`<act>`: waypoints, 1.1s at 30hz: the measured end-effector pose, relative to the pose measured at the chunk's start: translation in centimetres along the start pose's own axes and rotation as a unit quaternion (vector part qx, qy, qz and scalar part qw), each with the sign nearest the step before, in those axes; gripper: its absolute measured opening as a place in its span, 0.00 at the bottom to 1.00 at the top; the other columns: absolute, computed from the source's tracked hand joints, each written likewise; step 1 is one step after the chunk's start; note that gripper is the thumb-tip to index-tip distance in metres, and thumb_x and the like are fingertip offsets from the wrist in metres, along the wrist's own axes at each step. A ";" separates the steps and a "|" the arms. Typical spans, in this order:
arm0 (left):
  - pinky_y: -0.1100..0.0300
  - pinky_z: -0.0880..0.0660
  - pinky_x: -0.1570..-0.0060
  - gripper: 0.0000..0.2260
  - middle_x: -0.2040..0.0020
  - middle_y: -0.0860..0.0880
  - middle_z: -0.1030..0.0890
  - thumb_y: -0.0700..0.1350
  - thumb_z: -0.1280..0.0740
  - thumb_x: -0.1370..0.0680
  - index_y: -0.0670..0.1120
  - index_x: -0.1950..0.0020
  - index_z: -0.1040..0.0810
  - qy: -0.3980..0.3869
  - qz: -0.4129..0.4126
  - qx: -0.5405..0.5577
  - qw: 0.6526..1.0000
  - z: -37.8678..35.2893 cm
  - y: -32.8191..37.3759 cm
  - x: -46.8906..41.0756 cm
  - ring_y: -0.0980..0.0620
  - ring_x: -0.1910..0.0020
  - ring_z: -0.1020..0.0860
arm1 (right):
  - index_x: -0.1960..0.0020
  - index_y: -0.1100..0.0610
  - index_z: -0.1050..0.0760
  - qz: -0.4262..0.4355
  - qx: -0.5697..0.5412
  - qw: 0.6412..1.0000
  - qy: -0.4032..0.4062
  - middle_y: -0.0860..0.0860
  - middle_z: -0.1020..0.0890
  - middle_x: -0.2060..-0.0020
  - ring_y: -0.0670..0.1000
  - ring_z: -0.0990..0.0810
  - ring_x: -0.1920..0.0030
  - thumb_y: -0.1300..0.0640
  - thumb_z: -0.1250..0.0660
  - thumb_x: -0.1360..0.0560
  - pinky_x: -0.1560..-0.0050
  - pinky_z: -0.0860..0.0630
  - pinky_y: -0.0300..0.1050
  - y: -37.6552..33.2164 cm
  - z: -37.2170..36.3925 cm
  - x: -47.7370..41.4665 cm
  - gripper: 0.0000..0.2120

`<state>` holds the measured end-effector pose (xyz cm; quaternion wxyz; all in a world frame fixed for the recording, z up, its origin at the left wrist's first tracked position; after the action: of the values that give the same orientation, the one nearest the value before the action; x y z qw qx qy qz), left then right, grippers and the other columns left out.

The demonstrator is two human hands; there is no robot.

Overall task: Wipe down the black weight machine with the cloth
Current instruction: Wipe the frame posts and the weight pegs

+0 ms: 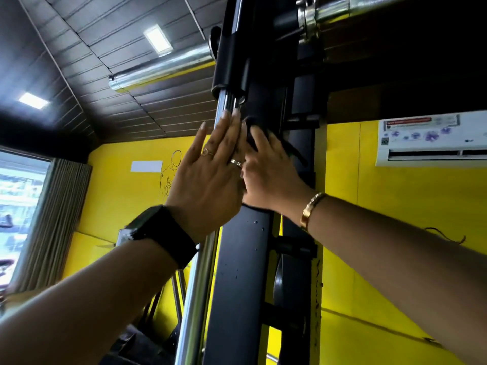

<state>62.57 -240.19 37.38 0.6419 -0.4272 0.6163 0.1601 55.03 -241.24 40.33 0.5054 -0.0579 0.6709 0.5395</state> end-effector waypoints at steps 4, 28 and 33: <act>0.46 0.48 0.25 0.28 0.22 0.36 0.44 0.44 0.45 0.22 0.34 0.23 0.44 -0.015 0.012 0.019 1.000 -0.1 -0.6 0.6 0.40 0.22 0.47 | 0.46 0.54 0.17 0.108 -0.007 0.993 -0.038 0.56 0.21 0.39 0.65 0.28 0.36 0.44 0.26 0.36 0.40 0.30 0.65 -2.4 -0.6 5.0 0.22; 0.48 0.50 0.25 0.29 0.22 0.37 0.46 0.44 0.48 0.22 0.35 0.23 0.45 -0.047 0.017 -0.022 0.999 0.2 0.1 1.8 0.41 0.22 0.47 | 0.40 0.49 0.21 0.042 0.018 0.998 -0.035 0.52 0.26 0.32 0.59 0.32 0.33 0.43 0.31 0.32 0.34 0.41 0.67 -3.4 -0.5 8.3 0.23; 0.47 0.49 0.24 0.27 0.22 0.36 0.45 0.47 0.52 0.20 0.34 0.23 0.45 -0.045 0.025 -0.011 0.999 0.2 0.4 2.3 0.41 0.22 0.47 | 0.44 0.59 0.18 -0.051 -0.003 0.999 -0.012 0.56 0.24 0.36 0.62 0.30 0.35 0.50 0.26 0.34 0.38 0.34 0.69 -4.3 0.2 6.5 0.21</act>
<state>62.88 -240.54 35.08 0.6601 -0.4113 0.5952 0.2024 54.67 -239.82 32.68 0.5402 -0.0873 0.6596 0.5153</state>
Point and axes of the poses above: each hand's wrist, its own x-axis away from the middle knuckle, its own z-axis out of the back of the hand, y = z × x, the point moved 8 cm from there along -x, towards the middle knuckle
